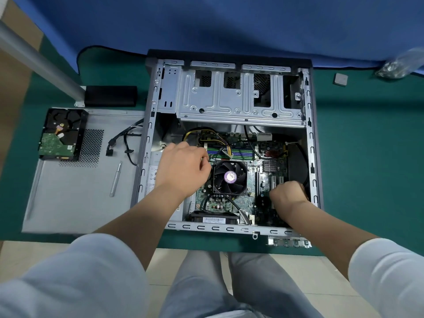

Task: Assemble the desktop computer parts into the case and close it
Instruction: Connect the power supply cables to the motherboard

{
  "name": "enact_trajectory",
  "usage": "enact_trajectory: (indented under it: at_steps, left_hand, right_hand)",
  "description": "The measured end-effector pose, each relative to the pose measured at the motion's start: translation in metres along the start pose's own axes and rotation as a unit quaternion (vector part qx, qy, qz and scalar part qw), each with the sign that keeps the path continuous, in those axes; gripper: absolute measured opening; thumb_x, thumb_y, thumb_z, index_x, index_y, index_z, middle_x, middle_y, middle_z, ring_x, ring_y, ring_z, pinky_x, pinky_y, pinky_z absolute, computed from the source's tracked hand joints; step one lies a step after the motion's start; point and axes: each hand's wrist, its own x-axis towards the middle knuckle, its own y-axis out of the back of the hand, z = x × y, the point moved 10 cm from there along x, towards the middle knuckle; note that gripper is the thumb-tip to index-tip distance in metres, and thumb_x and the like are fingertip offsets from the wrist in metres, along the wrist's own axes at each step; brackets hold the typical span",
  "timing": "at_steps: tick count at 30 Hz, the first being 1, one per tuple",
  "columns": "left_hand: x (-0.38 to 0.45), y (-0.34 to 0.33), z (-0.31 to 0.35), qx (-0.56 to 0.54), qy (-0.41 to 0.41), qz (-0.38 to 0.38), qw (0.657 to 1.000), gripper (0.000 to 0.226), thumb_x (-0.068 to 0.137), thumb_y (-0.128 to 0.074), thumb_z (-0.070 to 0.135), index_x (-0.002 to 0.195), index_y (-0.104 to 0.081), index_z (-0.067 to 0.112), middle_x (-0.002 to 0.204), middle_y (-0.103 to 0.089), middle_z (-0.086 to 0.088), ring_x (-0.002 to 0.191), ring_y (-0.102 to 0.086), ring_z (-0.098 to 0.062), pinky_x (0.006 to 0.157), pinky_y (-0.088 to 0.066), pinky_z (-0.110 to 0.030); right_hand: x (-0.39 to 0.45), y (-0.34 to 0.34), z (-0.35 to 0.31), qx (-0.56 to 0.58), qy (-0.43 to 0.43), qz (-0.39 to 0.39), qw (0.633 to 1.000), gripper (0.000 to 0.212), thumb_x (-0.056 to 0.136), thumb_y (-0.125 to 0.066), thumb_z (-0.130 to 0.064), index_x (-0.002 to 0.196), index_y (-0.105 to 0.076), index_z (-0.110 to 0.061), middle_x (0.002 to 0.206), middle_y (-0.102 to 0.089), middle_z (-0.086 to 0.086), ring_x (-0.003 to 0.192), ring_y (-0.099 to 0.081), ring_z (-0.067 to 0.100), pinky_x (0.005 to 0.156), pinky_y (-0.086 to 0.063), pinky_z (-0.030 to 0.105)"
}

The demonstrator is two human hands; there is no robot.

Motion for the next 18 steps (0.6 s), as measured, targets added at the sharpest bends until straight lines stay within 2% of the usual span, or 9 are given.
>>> enact_trajectory:
  at_steps: [3, 8, 12, 15, 18]
  left_hand:
    - [-0.0001, 0.0002, 0.0000, -0.005, 0.000, 0.004, 1.000, 0.022, 0.086, -0.049, 0.026, 0.077, -0.069, 0.023, 0.060, -0.055, 0.011, 0.071, -0.051, -0.016, 0.075, -0.036, -0.033]
    - [-0.0003, 0.0010, 0.0006, -0.008, 0.001, 0.010, 1.000, 0.021, 0.086, -0.050, 0.026, 0.078, -0.070, 0.022, 0.061, -0.059, 0.010, 0.072, -0.052, -0.017, 0.076, -0.038, -0.034]
    - [-0.0002, 0.0001, -0.0002, -0.012, 0.003, 0.006, 1.000, 0.022, 0.086, -0.050, 0.026, 0.079, -0.070, 0.023, 0.063, -0.061, 0.010, 0.073, -0.053, -0.017, 0.077, -0.037, -0.034]
    - [-0.0004, 0.0002, -0.0001, -0.009, 0.004, 0.006, 1.000, 0.022, 0.086, -0.049, 0.026, 0.078, -0.069, 0.023, 0.063, -0.060, 0.010, 0.073, -0.052, -0.016, 0.076, -0.038, -0.034]
    - [0.0001, 0.0004, -0.0009, -0.010, 0.005, 0.010, 1.000, 0.022, 0.086, -0.049, 0.026, 0.078, -0.069, 0.022, 0.063, -0.061, 0.009, 0.072, -0.053, -0.017, 0.075, -0.037, -0.034]
  right_hand:
    - [0.0001, -0.0009, -0.0004, 0.000, 0.001, -0.004, 1.000, 0.026, 0.091, -0.043, 0.000, 0.108, -0.059, -0.011, 0.084, -0.051, -0.002, 0.055, -0.037, 0.013, 0.043, -0.025, 0.027]
    - [0.0006, -0.0016, -0.0004, 0.007, -0.001, -0.010, 1.000, 0.026, 0.091, -0.044, 0.000, 0.108, -0.060, -0.012, 0.082, -0.051, -0.003, 0.055, -0.037, 0.013, 0.047, -0.028, 0.027]
    - [0.0005, -0.0038, -0.0013, 0.001, 0.004, -0.013, 1.000, 0.025, 0.091, -0.044, 0.000, 0.106, -0.060, -0.013, 0.084, -0.056, -0.004, 0.061, -0.046, 0.012, 0.045, -0.026, 0.028]
    - [0.0005, -0.0024, -0.0029, -0.007, 0.006, -0.006, 1.000, 0.021, 0.092, -0.044, 0.000, 0.101, -0.058, -0.013, 0.074, -0.047, -0.003, 0.054, -0.035, 0.013, 0.044, -0.024, 0.028]
    - [-0.0005, -0.0021, -0.0026, -0.013, 0.007, -0.006, 1.000, 0.021, 0.092, -0.045, -0.001, 0.102, -0.059, -0.012, 0.075, -0.047, -0.003, 0.054, -0.035, 0.013, 0.045, -0.025, 0.028]
